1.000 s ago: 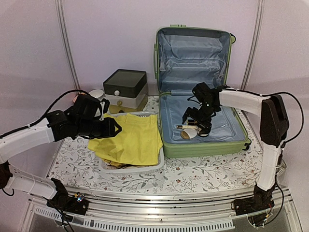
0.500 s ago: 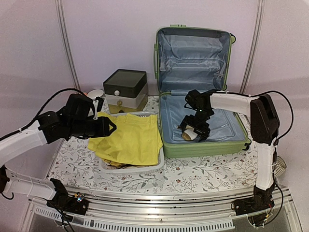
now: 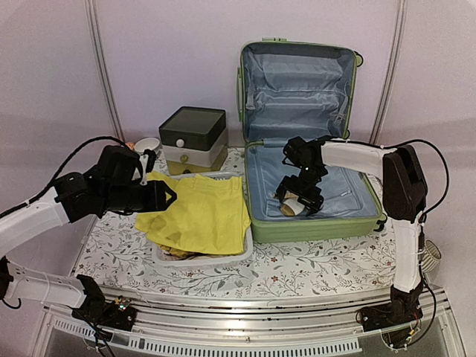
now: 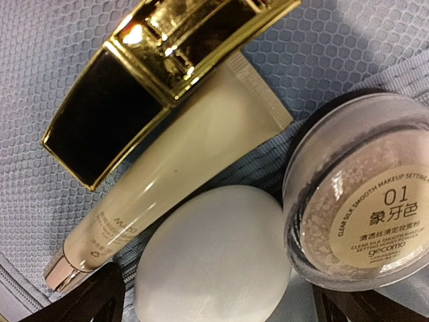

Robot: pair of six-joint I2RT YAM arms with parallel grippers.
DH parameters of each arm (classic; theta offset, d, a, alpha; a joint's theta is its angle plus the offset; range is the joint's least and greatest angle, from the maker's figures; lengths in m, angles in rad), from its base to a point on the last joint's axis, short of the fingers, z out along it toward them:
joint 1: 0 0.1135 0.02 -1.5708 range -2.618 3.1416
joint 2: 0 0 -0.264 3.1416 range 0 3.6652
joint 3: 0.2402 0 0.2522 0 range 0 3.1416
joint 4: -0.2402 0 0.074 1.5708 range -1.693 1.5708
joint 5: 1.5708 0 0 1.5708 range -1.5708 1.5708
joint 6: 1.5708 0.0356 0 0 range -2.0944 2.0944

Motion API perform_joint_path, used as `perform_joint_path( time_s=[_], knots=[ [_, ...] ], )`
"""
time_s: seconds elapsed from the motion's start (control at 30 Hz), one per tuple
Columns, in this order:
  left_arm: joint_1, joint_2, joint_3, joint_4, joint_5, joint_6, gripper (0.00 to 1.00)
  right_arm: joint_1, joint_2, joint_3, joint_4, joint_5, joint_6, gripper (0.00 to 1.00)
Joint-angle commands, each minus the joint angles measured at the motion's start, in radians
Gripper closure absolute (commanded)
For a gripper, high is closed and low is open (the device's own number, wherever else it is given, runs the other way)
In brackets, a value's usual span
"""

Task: Open, take out, and arrange the luggage
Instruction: Move the bin to the corner of the board.

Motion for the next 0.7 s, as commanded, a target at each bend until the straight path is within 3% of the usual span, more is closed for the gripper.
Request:
perform_joint_path(
  time_s=[0.0, 0.03, 0.1, 0.43, 0.67],
  knots=[
    [0.018, -0.012, -0.004, -0.068, -0.059, -0.026, 0.34, 0.005, -0.054, 0.011, -0.021, 0.057, -0.033, 0.01],
    [0.029, -0.008, -0.005, -0.086, -0.062, -0.034, 0.27, 0.006, -0.074, 0.006, -0.019, 0.072, -0.042, 0.01],
    [0.068, 0.003, -0.009, -0.117, -0.039, -0.037, 0.21, 0.008, -0.131, -0.018, -0.002, 0.100, -0.069, 0.01],
    [0.205, 0.023, -0.113, -0.192, 0.048, -0.055, 0.20, 0.012, -0.353, -0.198, 0.108, 0.137, -0.178, 0.01],
    [0.231, 0.080, -0.205, -0.034, 0.202, -0.034, 0.23, 0.012, -0.407, -0.236, 0.160, 0.136, -0.223, 0.01]
  ],
)
